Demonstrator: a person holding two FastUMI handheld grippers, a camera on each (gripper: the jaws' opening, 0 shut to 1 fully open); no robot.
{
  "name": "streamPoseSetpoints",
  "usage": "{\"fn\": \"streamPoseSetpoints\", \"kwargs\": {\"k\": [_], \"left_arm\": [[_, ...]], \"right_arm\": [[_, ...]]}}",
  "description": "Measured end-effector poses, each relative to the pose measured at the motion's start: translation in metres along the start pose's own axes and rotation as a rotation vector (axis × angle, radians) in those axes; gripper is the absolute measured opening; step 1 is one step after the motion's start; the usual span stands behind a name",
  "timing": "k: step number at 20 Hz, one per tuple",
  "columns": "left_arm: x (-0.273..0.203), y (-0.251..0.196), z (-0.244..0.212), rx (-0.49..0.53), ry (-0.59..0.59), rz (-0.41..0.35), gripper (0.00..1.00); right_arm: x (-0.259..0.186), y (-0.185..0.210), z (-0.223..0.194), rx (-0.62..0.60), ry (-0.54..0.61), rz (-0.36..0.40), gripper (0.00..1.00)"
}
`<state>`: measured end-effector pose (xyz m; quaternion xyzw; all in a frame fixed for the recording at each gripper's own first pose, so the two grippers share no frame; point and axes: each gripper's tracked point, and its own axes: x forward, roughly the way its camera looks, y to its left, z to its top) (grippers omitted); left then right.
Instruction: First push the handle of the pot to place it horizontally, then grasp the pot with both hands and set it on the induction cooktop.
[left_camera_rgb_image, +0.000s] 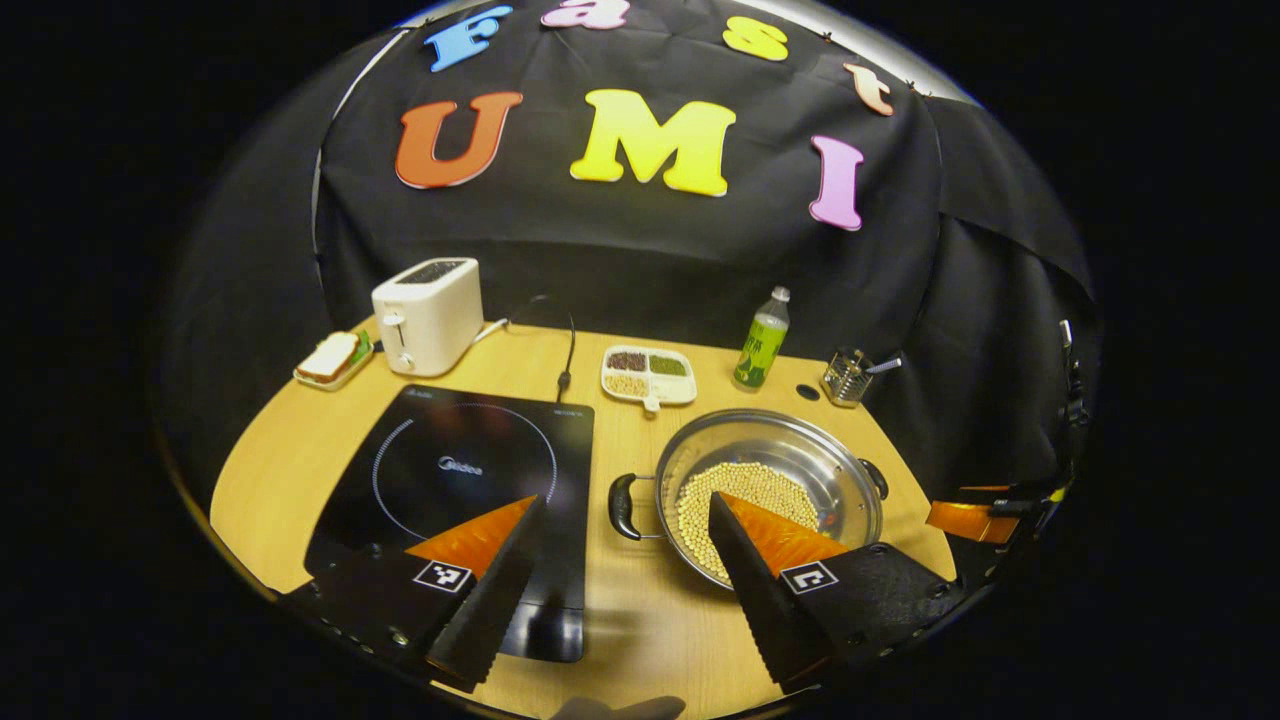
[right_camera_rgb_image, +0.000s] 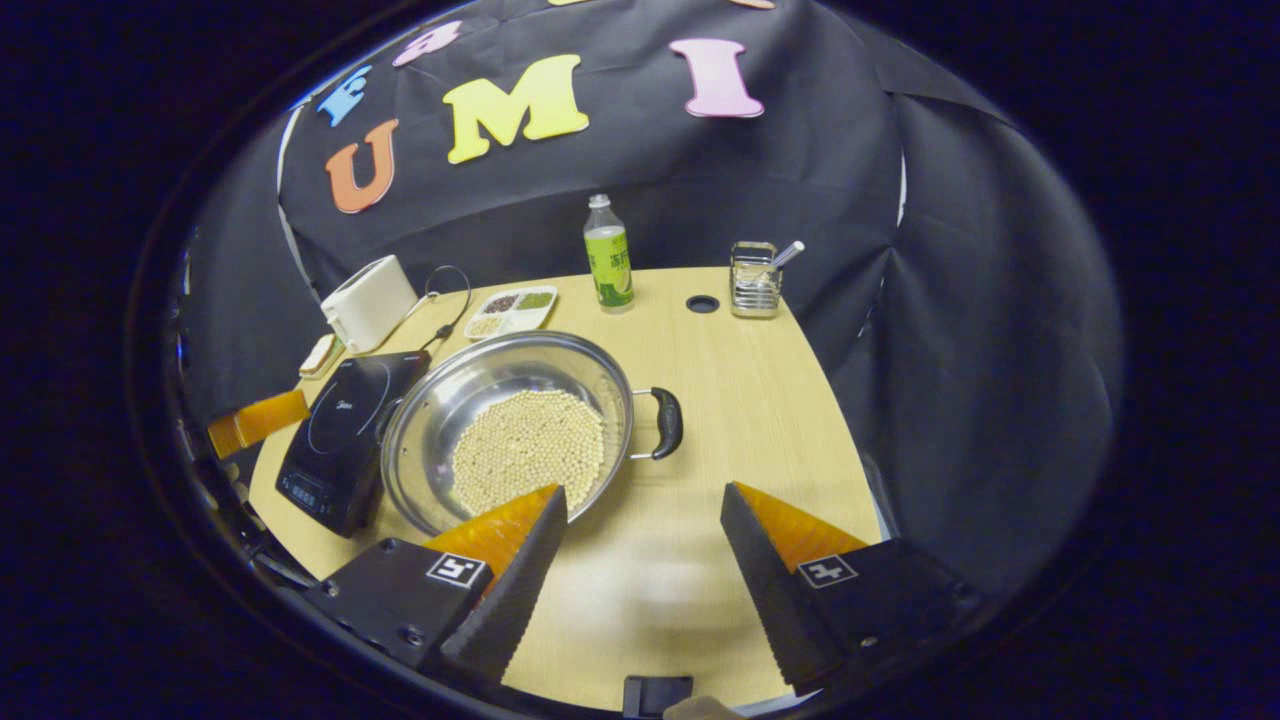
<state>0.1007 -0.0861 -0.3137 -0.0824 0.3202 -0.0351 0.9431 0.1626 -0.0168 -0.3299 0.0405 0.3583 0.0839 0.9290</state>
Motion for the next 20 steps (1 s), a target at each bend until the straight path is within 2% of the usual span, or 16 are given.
{"fn": "streamPoseSetpoints", "kwargs": {"k": [3,9,15,17,18,20], "left_arm": [[0.042,-0.010,-0.013,-0.047,0.072,-0.004,0.96],[0.100,-0.014,-0.026,-0.012,0.148,0.028,0.96],[0.116,-0.012,-0.044,0.011,0.258,0.065,0.96],[0.122,-0.012,-0.043,0.028,0.270,0.069,0.93],[0.122,-0.011,-0.046,0.041,0.291,0.079,0.93],[0.125,-0.007,-0.051,0.060,0.323,0.101,0.90]], "right_arm": [[0.036,-0.005,0.015,-0.030,0.028,0.029,0.98],[0.094,-0.012,0.019,-0.064,0.111,0.045,0.97],[0.122,-0.013,0.005,-0.079,0.204,0.079,0.97],[0.127,-0.008,-0.001,-0.067,0.243,0.096,0.96],[0.128,-0.004,-0.003,-0.064,0.256,0.104,0.94],[0.129,-0.006,-0.001,-0.075,0.269,0.080,0.79]]}}
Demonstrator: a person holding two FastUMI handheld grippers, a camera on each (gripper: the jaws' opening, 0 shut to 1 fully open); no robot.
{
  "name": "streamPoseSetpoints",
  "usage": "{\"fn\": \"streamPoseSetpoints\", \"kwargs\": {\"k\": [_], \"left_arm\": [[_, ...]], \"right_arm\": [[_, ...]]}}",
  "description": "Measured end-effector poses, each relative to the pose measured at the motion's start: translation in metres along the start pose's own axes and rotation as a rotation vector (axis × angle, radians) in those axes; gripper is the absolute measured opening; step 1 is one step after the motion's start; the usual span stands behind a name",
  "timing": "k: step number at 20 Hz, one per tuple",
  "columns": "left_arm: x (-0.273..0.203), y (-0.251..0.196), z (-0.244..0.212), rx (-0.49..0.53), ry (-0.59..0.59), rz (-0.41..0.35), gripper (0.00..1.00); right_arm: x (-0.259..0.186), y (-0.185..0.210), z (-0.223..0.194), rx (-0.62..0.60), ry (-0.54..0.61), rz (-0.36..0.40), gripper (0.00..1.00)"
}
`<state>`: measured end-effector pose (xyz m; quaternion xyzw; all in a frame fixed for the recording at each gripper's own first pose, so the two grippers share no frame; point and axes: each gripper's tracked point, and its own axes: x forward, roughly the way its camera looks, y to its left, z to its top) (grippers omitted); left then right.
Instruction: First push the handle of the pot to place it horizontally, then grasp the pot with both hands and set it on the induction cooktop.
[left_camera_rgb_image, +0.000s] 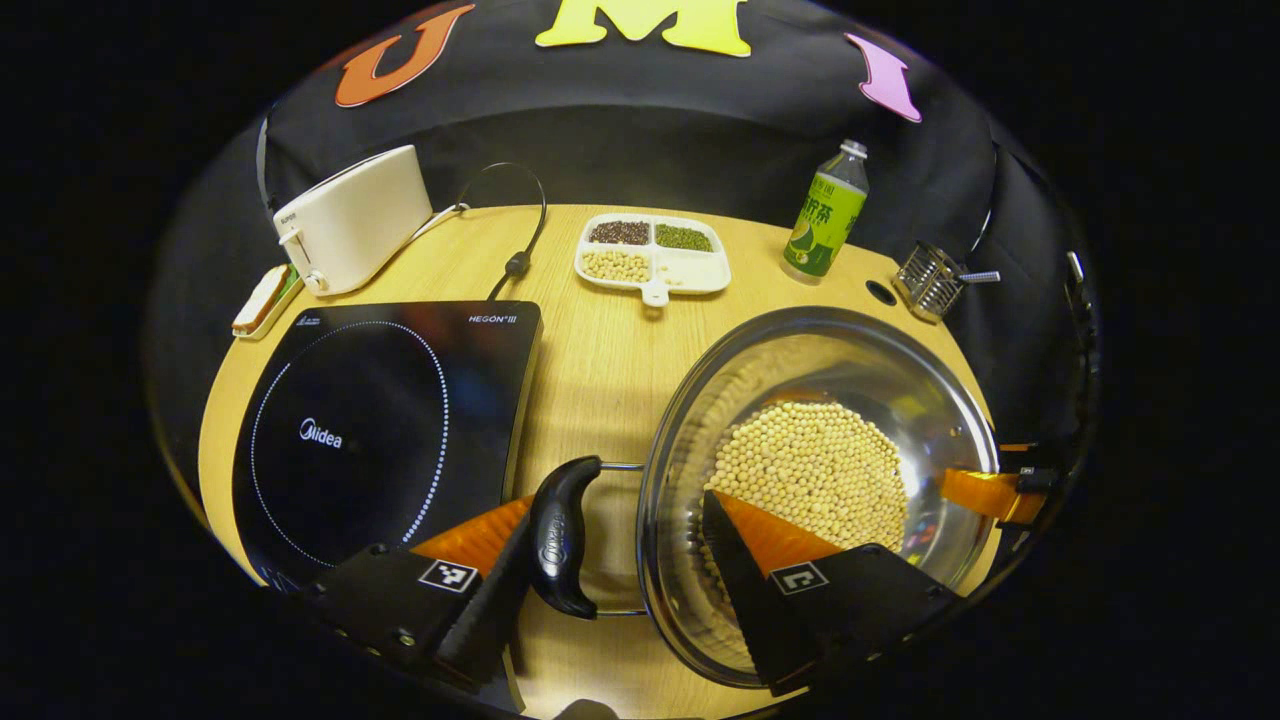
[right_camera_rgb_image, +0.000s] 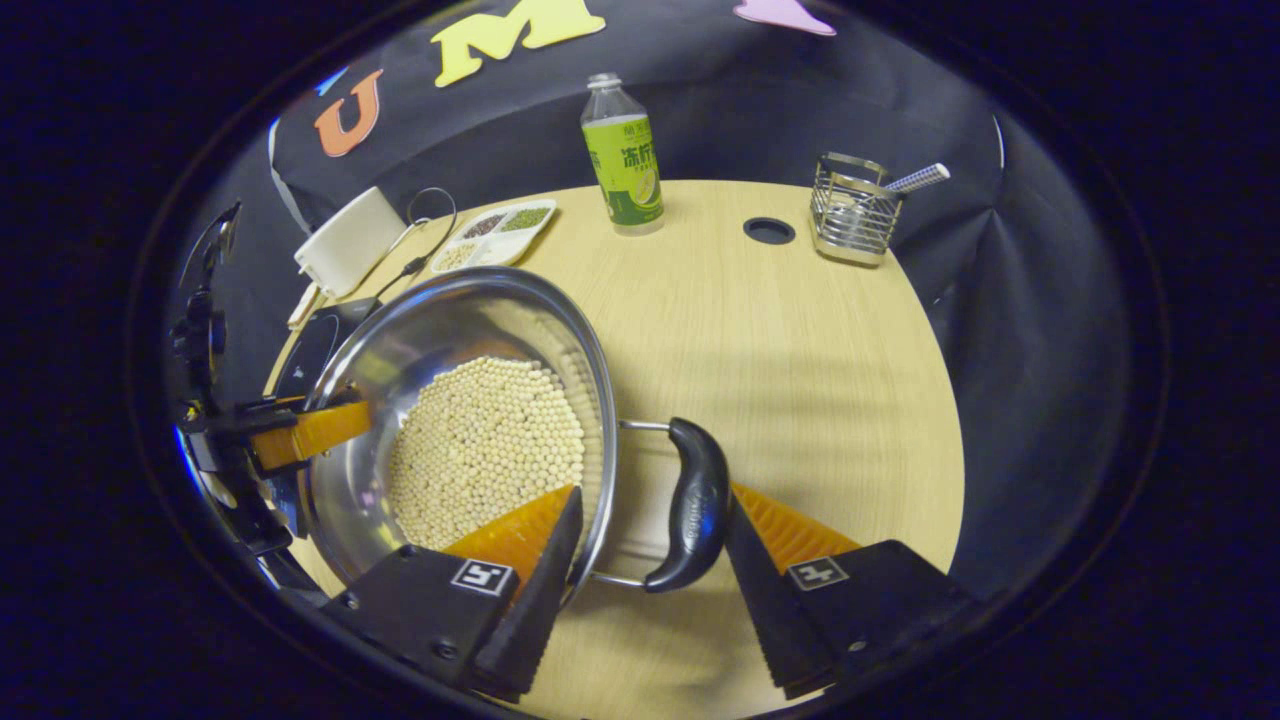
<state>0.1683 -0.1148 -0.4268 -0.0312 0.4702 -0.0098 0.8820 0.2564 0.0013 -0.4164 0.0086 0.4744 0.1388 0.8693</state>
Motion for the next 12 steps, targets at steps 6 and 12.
{"fn": "streamPoseSetpoints", "kwargs": {"k": [6,12], "left_arm": [[0.0065,0.0046,-0.0028,-0.006,0.025,0.010,0.75],[0.0064,0.0035,-0.0014,-0.040,0.030,-0.015,0.80]], "right_arm": [[0.0008,-0.0036,-0.0047,0.080,0.072,-0.062,0.67],[-0.0026,-0.0031,-0.0052,0.107,0.062,-0.080,0.61]]}}
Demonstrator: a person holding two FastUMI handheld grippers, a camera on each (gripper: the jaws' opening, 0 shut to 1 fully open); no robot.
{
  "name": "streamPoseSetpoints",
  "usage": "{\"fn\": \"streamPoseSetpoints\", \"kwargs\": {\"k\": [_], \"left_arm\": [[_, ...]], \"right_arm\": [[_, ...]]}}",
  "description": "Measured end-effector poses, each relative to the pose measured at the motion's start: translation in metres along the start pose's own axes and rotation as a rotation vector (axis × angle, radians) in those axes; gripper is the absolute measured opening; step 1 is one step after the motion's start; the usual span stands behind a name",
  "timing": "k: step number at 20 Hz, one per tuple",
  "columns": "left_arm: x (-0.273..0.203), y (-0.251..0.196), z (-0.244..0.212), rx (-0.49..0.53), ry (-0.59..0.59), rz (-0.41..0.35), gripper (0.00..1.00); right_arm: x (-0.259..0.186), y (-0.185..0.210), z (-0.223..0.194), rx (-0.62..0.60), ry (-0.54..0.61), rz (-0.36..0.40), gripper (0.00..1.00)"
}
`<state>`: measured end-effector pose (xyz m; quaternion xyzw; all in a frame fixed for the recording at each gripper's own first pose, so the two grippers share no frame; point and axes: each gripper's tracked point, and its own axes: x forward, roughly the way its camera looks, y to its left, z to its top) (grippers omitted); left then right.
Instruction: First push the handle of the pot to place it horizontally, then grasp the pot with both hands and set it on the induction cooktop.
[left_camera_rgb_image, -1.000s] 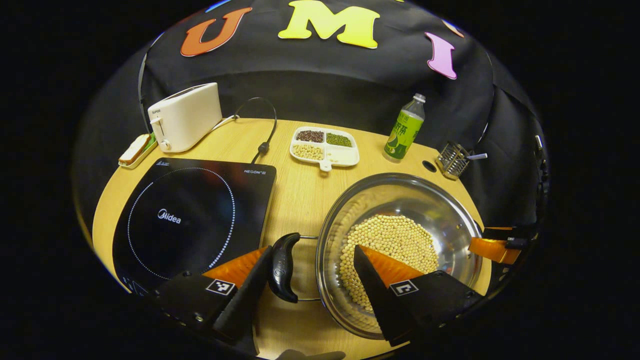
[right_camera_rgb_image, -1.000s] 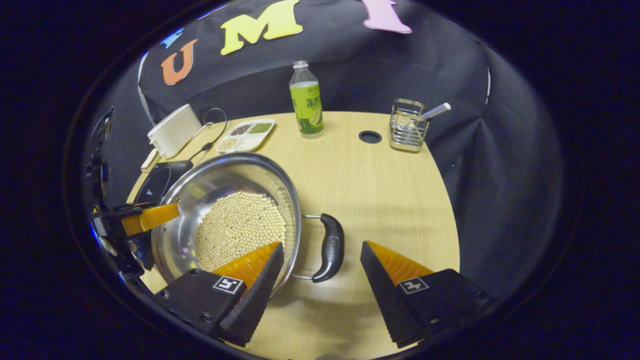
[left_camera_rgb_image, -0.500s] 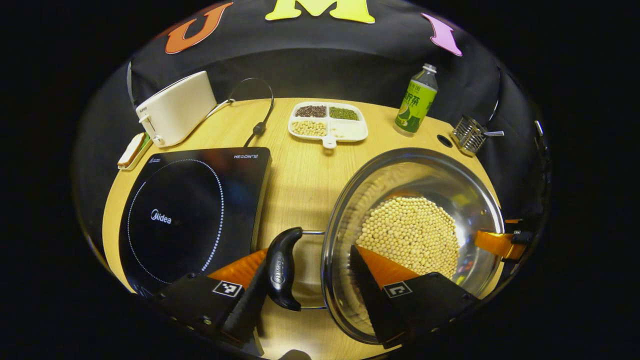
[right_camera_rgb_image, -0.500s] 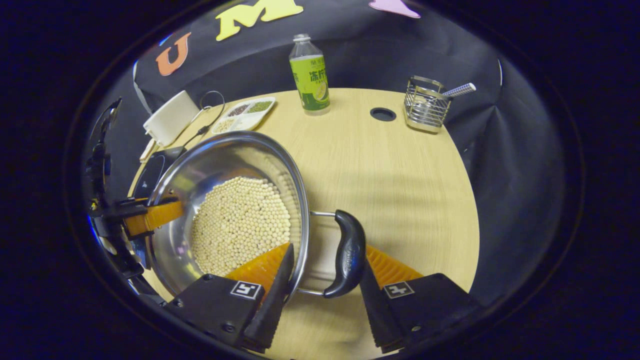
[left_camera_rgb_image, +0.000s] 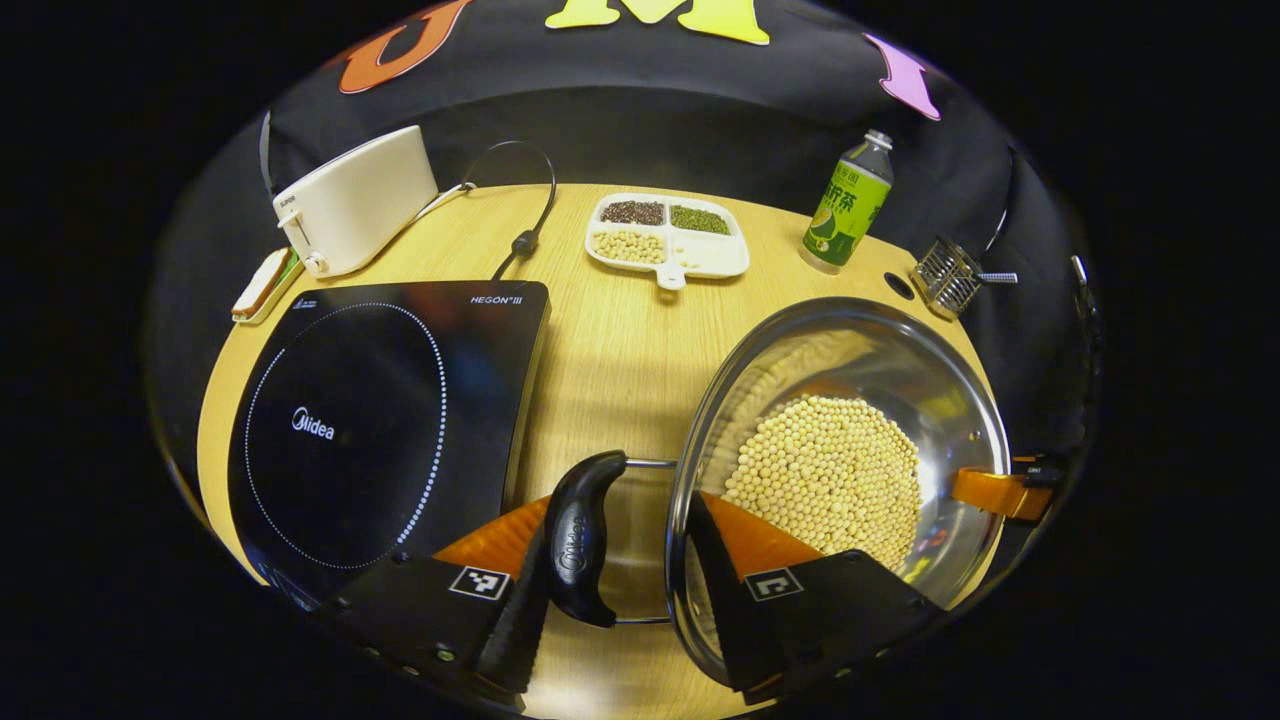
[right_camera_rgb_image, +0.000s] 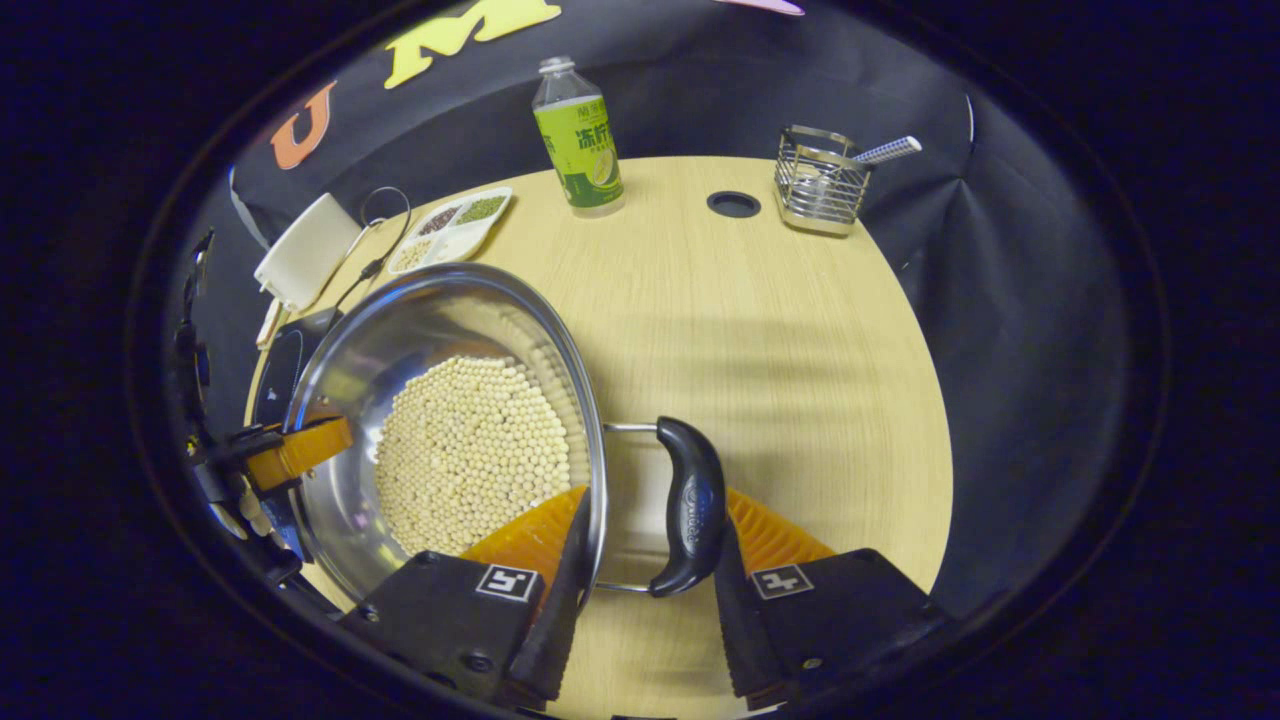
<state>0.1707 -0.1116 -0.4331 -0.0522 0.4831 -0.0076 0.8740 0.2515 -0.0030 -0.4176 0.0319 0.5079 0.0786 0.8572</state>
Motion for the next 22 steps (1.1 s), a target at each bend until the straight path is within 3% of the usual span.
{"fn": "streamPoseSetpoints", "kwargs": {"k": [2,3,4,5,12,22], "left_arm": [[-0.004,0.000,-0.002,-0.001,0.011,0.001,0.76],[-0.007,0.001,-0.002,-0.005,0.006,-0.005,0.66],[-0.011,0.002,-0.001,0.000,-0.003,-0.012,0.75],[-0.016,0.001,0.001,0.010,-0.012,-0.016,0.65],[-0.048,0.020,0.020,0.054,-0.063,-0.010,0.64],[-0.092,0.101,0.034,0.016,-0.113,0.036,0.64]], "right_arm": [[-0.003,0.003,-0.002,-0.014,-0.019,-0.002,0.58],[-0.005,0.004,-0.002,-0.019,-0.030,0.001,0.58],[-0.012,0.004,-0.004,-0.017,-0.040,0.002,0.58],[-0.016,0.005,-0.004,-0.017,-0.049,0.000,0.58],[-0.045,0.032,-0.002,-0.006,-0.079,0.018,0.58],[-0.067,0.122,0.005,-0.047,-0.118,0.067,0.58]]}}
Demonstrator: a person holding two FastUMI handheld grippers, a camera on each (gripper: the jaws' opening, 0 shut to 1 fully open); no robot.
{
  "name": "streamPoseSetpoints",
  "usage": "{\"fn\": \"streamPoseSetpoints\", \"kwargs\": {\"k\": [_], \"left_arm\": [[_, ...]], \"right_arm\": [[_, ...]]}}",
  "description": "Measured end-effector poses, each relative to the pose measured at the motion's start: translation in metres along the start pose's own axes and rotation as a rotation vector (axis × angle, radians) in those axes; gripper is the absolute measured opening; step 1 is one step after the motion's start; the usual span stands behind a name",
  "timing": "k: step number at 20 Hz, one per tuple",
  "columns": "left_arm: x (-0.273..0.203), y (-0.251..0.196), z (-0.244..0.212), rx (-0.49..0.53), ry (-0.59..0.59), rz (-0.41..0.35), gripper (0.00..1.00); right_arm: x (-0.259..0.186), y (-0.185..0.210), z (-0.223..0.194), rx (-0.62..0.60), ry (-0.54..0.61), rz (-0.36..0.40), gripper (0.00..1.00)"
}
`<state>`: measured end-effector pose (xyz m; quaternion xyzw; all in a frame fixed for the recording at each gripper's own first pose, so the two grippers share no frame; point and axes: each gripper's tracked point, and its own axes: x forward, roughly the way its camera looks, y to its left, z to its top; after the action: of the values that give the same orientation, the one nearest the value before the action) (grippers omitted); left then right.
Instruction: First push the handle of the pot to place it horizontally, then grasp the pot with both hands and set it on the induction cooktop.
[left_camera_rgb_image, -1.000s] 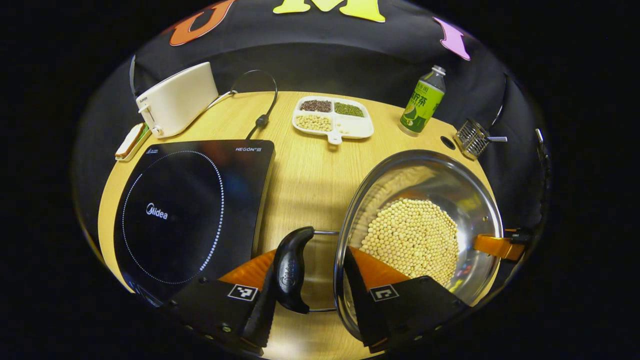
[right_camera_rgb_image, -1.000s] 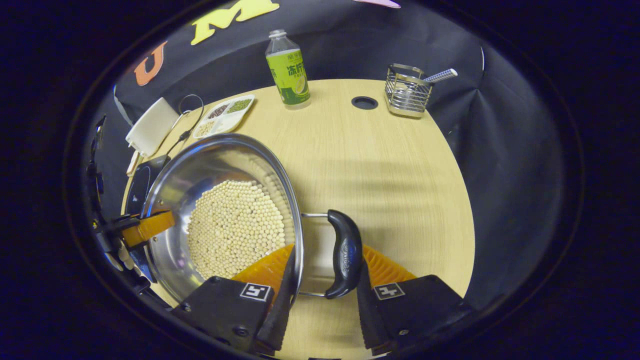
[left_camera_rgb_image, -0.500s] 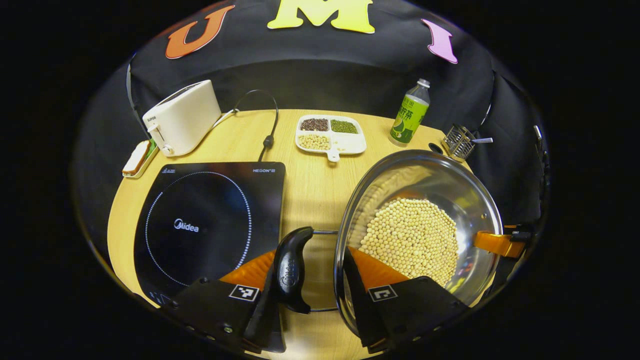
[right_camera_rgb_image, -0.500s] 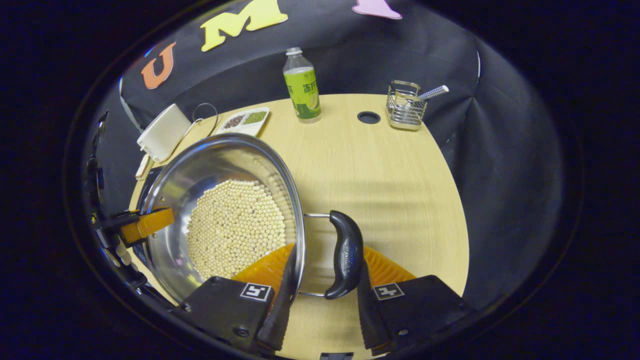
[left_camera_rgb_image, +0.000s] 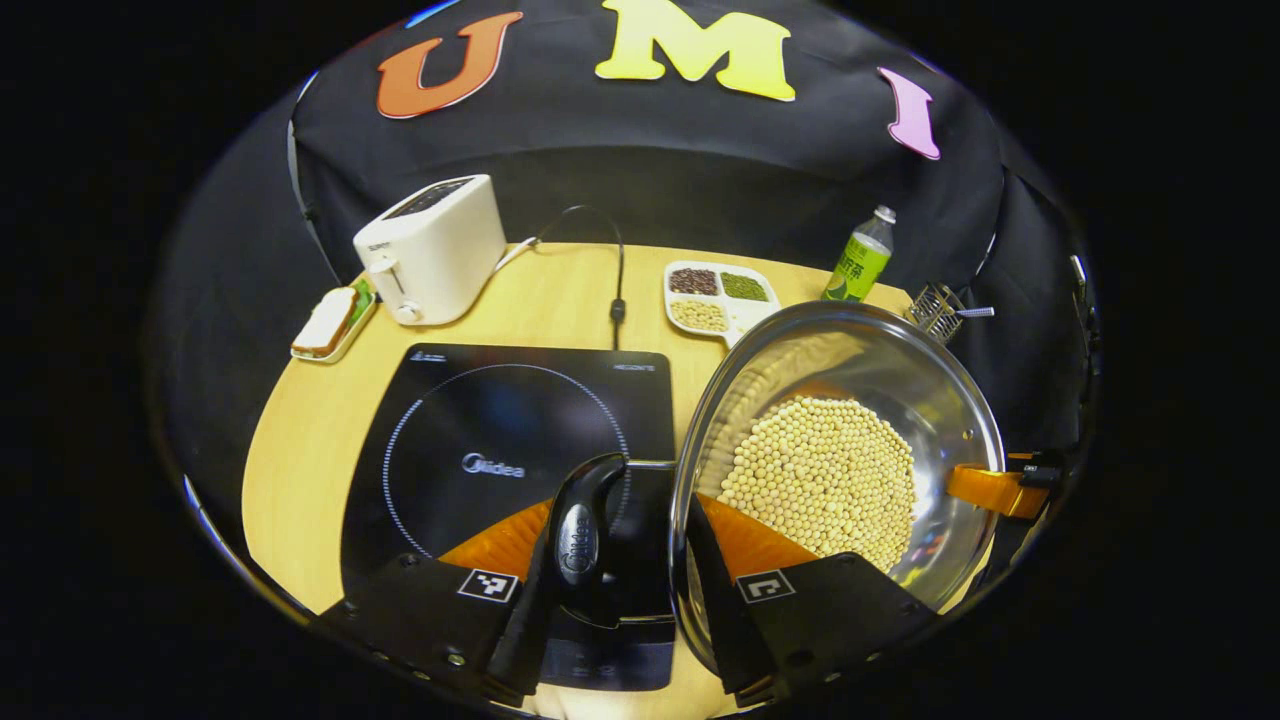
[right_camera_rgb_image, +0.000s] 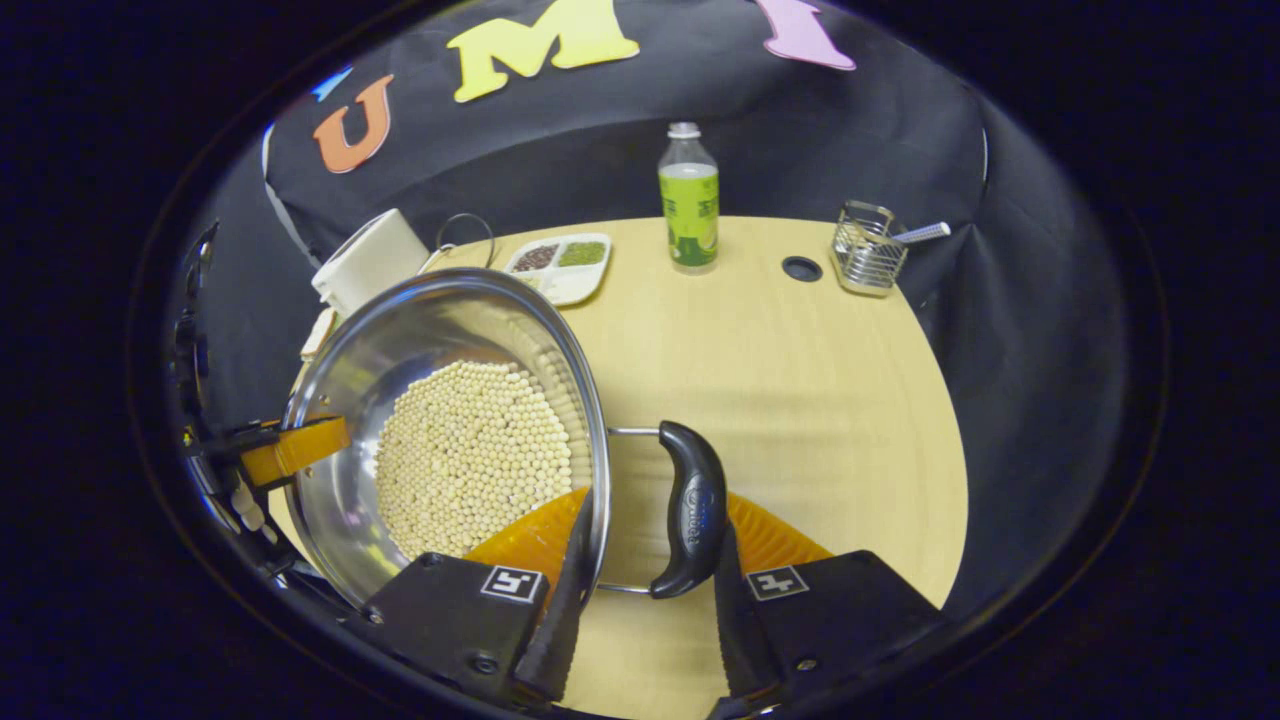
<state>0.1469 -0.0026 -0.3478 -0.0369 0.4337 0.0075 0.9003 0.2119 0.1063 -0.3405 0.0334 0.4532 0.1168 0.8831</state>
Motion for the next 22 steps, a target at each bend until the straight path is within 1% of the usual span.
{"fn": "streamPoseSetpoints", "kwargs": {"k": [7,11,16,22], "left_arm": [[-0.019,0.067,0.002,-0.016,-0.011,0.035,0.64],[-0.022,0.101,0.002,-0.023,-0.001,0.041,0.64],[-0.019,0.141,0.006,-0.024,0.007,0.048,0.64],[0.000,0.186,0.011,-0.003,0.045,0.051,0.64]], "right_arm": [[0.000,0.069,0.000,-0.007,-0.002,0.032,0.58],[0.005,0.103,-0.003,-0.014,0.008,0.038,0.58],[0.020,0.142,-0.001,-0.004,0.021,0.040,0.58],[0.047,0.184,-0.006,0.026,0.065,0.032,0.58]]}}
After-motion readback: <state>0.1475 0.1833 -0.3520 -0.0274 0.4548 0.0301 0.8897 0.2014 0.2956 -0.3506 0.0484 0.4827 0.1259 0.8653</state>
